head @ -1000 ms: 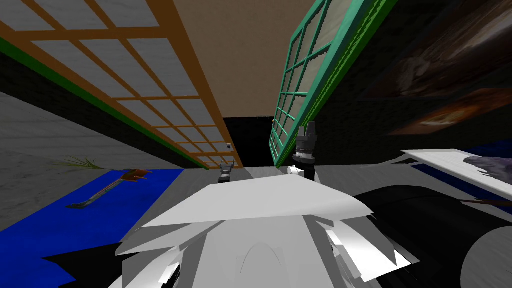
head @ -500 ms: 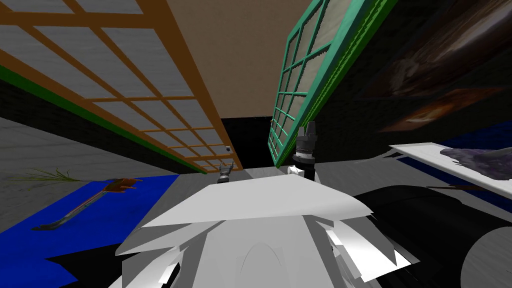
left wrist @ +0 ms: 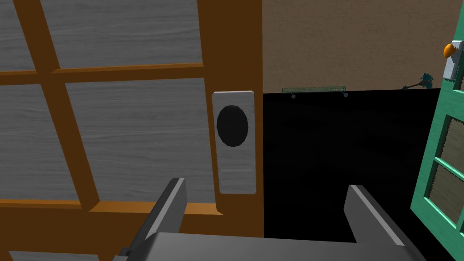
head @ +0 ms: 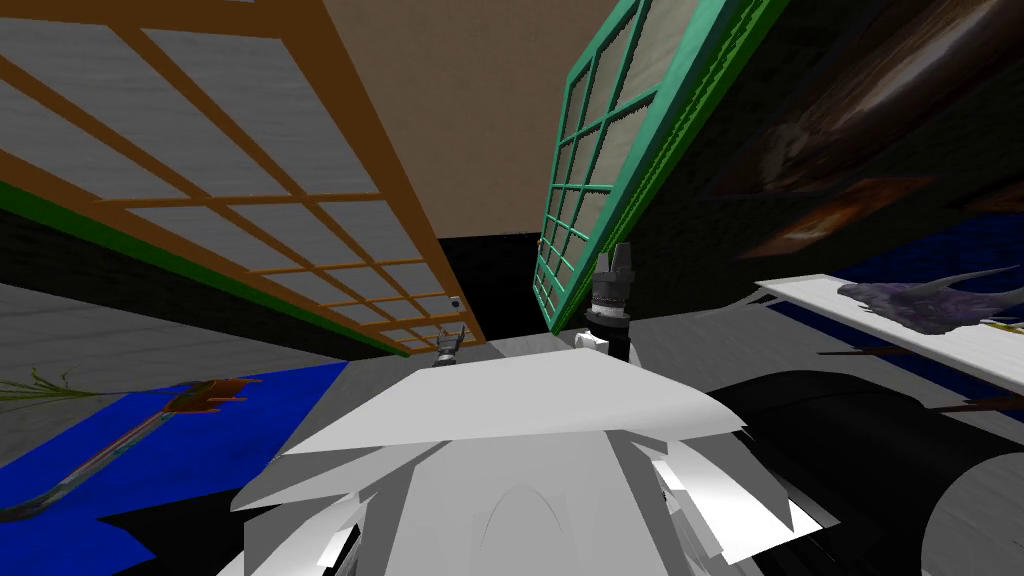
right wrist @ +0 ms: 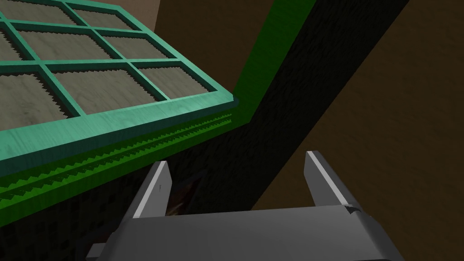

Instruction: Push the door open

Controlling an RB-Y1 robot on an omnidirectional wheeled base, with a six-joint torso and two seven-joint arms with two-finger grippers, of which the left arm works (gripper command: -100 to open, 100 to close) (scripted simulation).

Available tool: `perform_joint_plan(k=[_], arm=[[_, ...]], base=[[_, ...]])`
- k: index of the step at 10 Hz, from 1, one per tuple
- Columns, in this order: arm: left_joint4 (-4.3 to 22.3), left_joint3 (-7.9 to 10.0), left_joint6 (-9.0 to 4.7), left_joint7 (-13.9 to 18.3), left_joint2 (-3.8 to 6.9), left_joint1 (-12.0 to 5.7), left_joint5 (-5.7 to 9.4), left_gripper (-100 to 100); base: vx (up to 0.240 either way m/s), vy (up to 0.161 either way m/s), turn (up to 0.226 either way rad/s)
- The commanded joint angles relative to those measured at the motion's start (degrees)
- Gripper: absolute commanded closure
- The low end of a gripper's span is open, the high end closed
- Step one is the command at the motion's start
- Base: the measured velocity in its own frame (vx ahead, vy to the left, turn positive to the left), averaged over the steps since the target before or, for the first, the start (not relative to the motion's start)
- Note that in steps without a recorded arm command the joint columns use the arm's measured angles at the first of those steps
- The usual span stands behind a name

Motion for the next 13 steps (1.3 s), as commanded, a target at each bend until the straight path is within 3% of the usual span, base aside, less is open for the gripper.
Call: perform_joint_plan(k=[1,4,5,13], arm=[[1.4,-0.53,-0.33,1.7,0.62,-0.36,1.12,-100],[3.7,-1.40,-1.04,4.0,1.24,-0.92,2.59,-100],[2.8,-1.20,-0.73,3.4,1.19,-0.58,2.35,-100],[5.2,0.37,-0.16,2.5,-1.29,-2.47,2.46,-100]], base=[[0.053,0.093,-0.124],[0.048,0.076,-0.098],[0.015,0.024,-0.010],[0.186,0.043,-0.037]])
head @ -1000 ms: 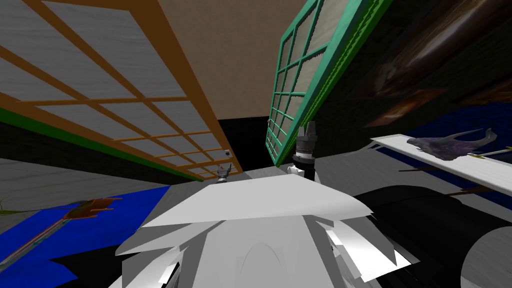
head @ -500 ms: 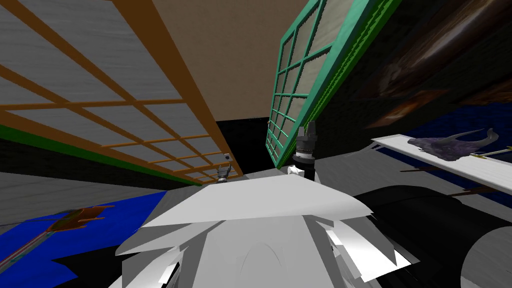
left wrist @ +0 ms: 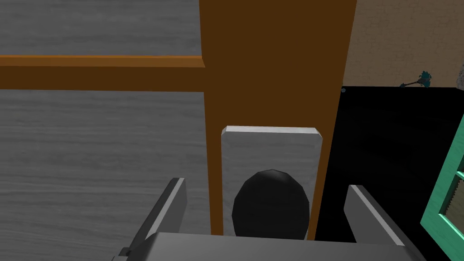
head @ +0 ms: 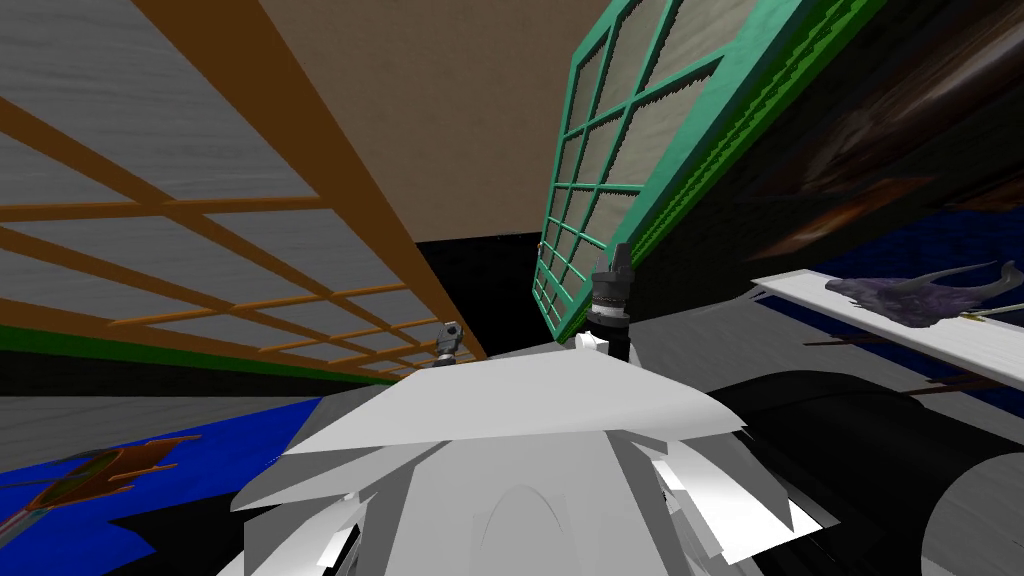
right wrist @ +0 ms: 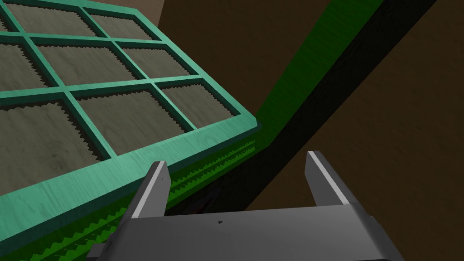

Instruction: Push the door open

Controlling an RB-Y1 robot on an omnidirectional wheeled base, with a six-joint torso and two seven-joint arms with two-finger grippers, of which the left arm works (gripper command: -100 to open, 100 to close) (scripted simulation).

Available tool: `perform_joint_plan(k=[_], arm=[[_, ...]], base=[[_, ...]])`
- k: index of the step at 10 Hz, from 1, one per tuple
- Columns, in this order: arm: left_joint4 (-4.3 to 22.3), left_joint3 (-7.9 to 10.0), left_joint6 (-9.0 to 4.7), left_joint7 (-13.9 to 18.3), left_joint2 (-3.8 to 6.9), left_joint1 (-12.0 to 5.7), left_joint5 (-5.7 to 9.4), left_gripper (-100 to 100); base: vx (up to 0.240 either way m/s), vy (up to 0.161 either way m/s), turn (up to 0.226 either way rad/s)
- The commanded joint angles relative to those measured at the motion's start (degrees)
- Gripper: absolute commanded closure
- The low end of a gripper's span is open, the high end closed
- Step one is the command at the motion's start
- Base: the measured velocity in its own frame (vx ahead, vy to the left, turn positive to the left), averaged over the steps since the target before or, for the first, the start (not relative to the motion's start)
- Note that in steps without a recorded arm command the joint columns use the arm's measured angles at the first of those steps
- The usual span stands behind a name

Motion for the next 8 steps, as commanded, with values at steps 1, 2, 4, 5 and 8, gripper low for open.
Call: perform_joint_plan(k=[1,2,4,5,8], arm=[[0.0,0.00,0.00,0.0,0.00,0.00,0.00,-100],[0.0,0.00,0.00,0.0,0.00,0.00,0.00,100],[0.0,0.00,0.00,0.0,0.00,0.00,0.00,100],[0.0,0.00,0.00,0.0,0.00,0.00,0.00,100],[0.3,0.60,0.16,-0.3,-0.29,-0.17,0.22,100]], base=[[0.068,0.017,0.005],[-0.015,-0.007,-0.002],[-0.021,-0.007,-0.009],[-0.008,0.000,0.002],[0.033,-0.006,0.007]])
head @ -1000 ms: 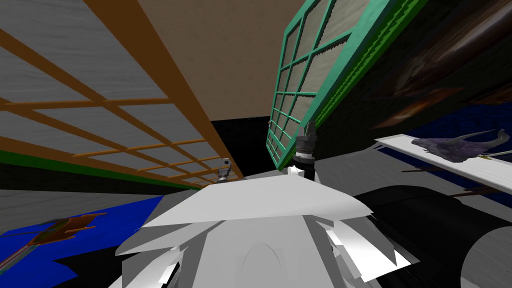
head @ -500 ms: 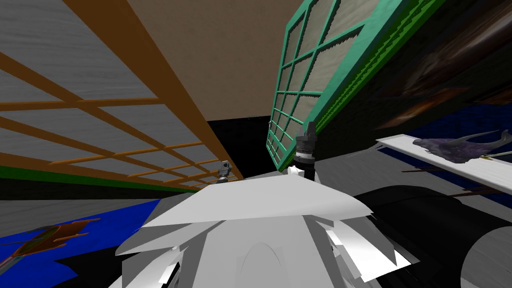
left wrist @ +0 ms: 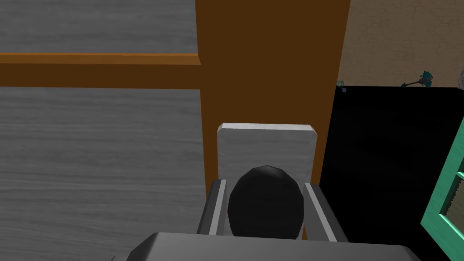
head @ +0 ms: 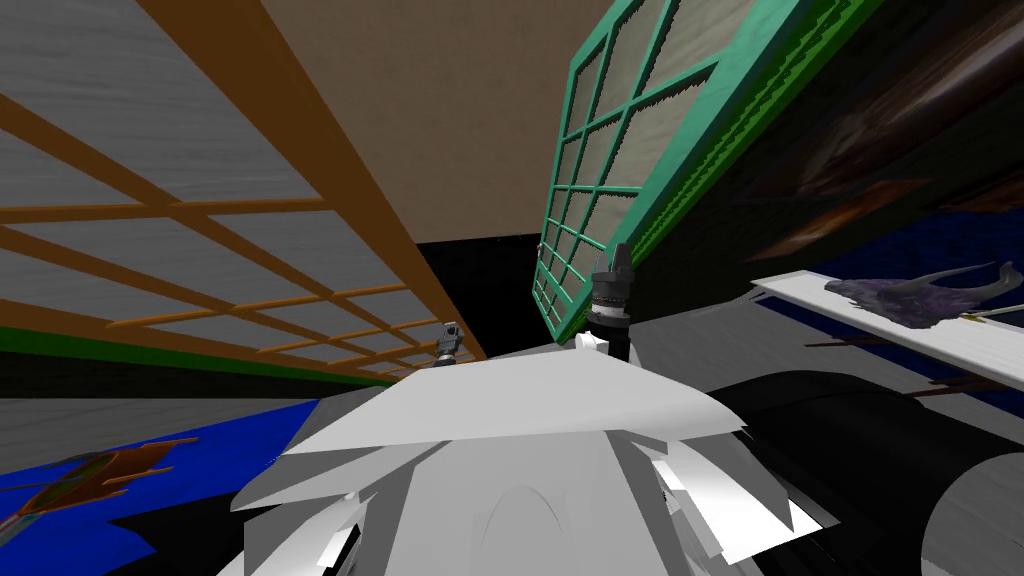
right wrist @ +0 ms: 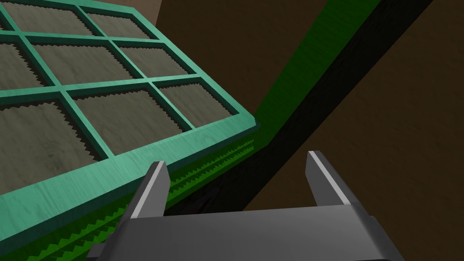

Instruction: Push the door open

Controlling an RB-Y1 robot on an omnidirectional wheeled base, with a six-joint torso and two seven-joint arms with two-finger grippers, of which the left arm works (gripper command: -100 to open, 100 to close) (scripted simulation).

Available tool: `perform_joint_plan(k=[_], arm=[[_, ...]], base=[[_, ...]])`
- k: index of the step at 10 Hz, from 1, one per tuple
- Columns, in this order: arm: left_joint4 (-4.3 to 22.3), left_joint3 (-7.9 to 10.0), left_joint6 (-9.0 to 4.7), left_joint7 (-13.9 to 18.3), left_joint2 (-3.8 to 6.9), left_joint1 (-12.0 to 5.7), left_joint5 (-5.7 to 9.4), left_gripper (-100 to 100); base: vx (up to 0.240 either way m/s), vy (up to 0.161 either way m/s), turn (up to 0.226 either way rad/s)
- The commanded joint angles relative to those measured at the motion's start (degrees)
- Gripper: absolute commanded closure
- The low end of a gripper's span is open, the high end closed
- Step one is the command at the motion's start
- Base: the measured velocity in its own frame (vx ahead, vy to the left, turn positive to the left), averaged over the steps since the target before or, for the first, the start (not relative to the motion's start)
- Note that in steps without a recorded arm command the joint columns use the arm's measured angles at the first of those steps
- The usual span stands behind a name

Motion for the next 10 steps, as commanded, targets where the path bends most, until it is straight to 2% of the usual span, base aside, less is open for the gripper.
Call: perform_joint_plan(k=[1,4,10], arm=[[0.0,0.72,-0.01,-0.3,-0.07,-0.30,0.26,100],[0.7,2.41,0.02,-1.0,-0.71,-0.74,0.88,100],[2.6,6.90,0.09,-2.8,-2.41,-1.92,2.55,100]], base=[[0.149,-0.009,0.032],[0.186,-0.013,0.029],[0.192,-0.017,0.040]])
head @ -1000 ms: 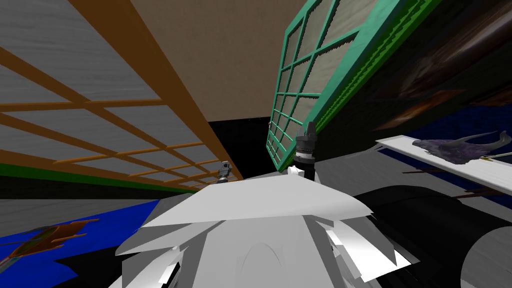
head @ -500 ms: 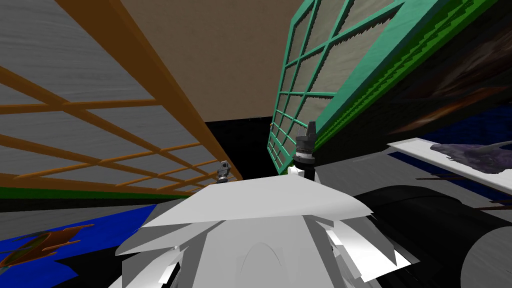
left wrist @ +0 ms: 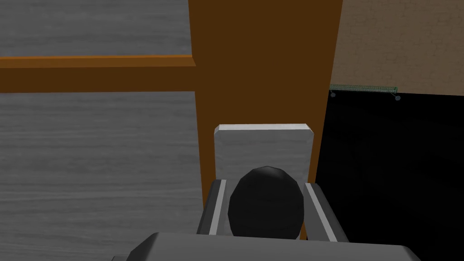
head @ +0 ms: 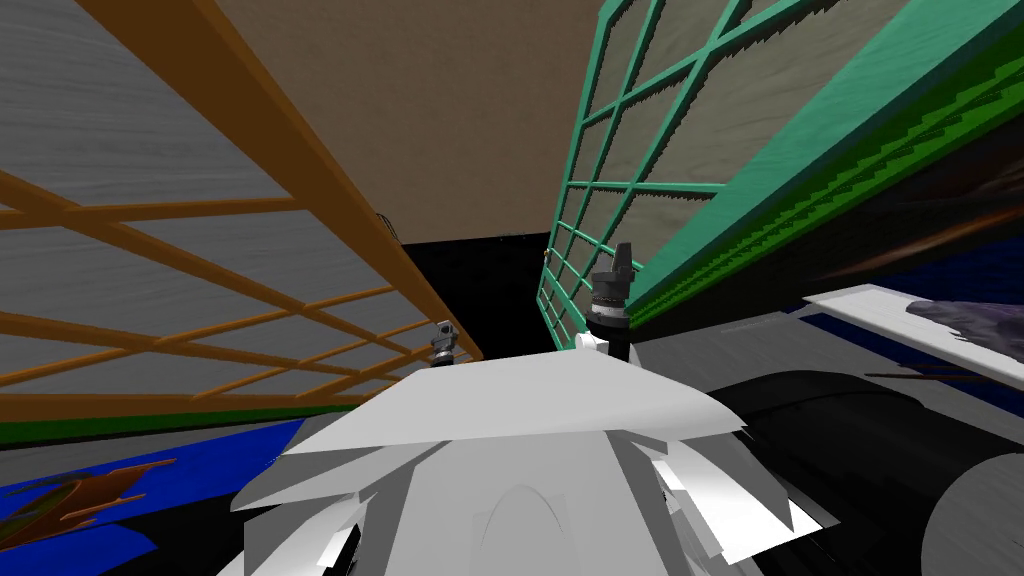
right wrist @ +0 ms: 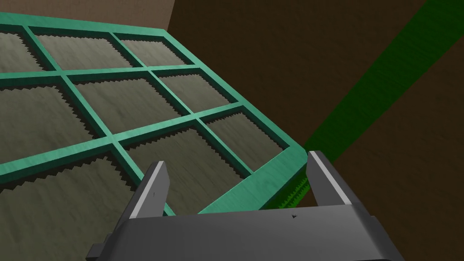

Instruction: Push the door open

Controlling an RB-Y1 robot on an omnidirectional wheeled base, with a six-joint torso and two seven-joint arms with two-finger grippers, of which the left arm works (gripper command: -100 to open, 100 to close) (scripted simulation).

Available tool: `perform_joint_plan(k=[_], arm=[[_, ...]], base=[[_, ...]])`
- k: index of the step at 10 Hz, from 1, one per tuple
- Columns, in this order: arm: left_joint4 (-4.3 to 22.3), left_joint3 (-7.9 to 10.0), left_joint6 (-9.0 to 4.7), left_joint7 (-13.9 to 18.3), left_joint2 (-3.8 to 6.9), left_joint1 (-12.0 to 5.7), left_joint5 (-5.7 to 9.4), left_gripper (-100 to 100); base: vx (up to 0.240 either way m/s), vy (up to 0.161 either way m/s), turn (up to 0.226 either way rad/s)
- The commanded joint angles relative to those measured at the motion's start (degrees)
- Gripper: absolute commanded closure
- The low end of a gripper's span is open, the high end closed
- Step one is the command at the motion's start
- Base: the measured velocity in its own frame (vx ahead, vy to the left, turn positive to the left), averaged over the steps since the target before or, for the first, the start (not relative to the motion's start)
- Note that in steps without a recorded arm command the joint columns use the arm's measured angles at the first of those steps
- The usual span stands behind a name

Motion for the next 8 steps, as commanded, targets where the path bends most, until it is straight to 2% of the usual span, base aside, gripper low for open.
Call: perform_joint_plan(k=[1,8], arm=[[0.4,1.60,-0.11,-0.7,0.06,-0.30,0.58,100],[2.4,6.26,-0.03,-2.6,-1.71,-1.53,2.31,100]], base=[[0.137,-0.012,0.039],[0.132,-0.014,0.036]])
